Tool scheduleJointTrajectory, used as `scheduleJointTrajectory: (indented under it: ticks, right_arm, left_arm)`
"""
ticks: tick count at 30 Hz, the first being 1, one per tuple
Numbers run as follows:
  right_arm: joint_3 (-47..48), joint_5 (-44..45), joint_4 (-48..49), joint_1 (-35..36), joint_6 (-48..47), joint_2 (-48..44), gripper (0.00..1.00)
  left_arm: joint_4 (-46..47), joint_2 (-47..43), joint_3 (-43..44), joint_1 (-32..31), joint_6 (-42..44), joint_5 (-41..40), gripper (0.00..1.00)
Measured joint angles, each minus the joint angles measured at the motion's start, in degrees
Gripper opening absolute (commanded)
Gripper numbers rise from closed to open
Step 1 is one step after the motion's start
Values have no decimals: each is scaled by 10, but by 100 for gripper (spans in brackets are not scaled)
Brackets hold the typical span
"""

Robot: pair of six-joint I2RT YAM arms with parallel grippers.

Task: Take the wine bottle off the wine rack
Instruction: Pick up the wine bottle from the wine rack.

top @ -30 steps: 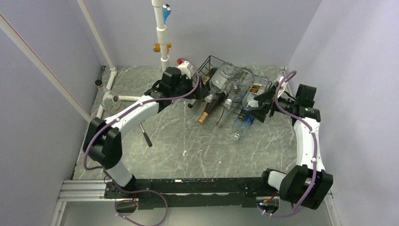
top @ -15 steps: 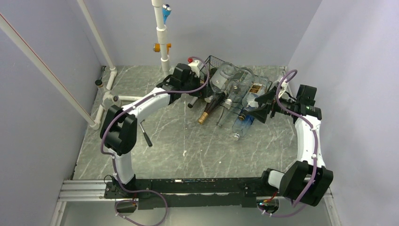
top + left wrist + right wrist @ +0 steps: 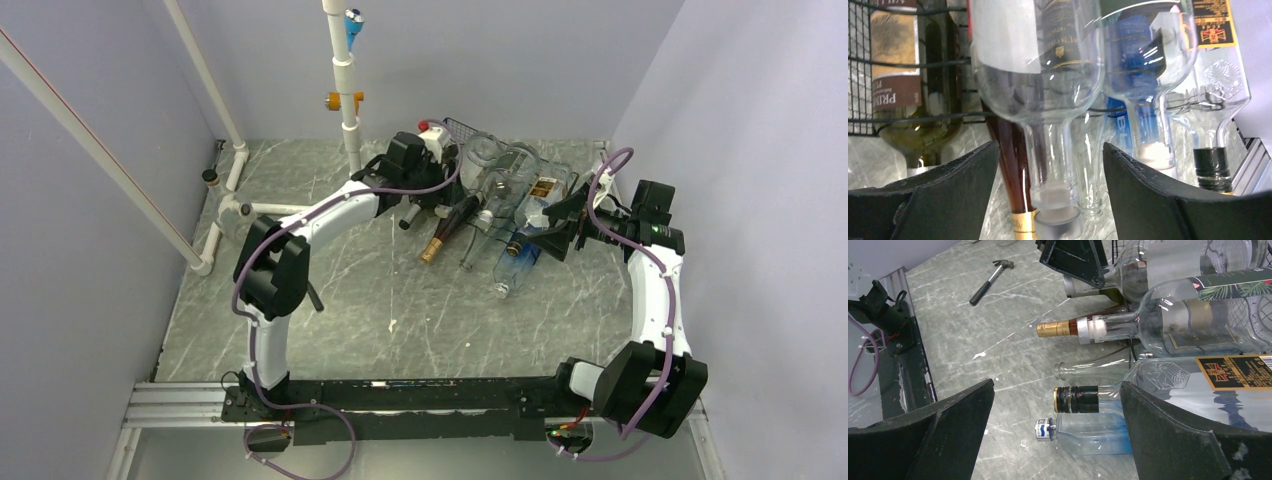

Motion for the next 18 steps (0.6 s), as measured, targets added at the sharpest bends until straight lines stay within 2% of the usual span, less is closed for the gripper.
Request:
scheduleJointTrajectory:
  ticks: [7, 18]
  right_arm:
    - [0, 0, 0, 0, 0, 0, 100]
    - [0, 0, 4, 0, 4, 0, 100]
  left_arm:
    - [-39, 44, 69, -11, 10, -5, 72]
    - [-99, 85, 120, -17, 26, -23, 67]
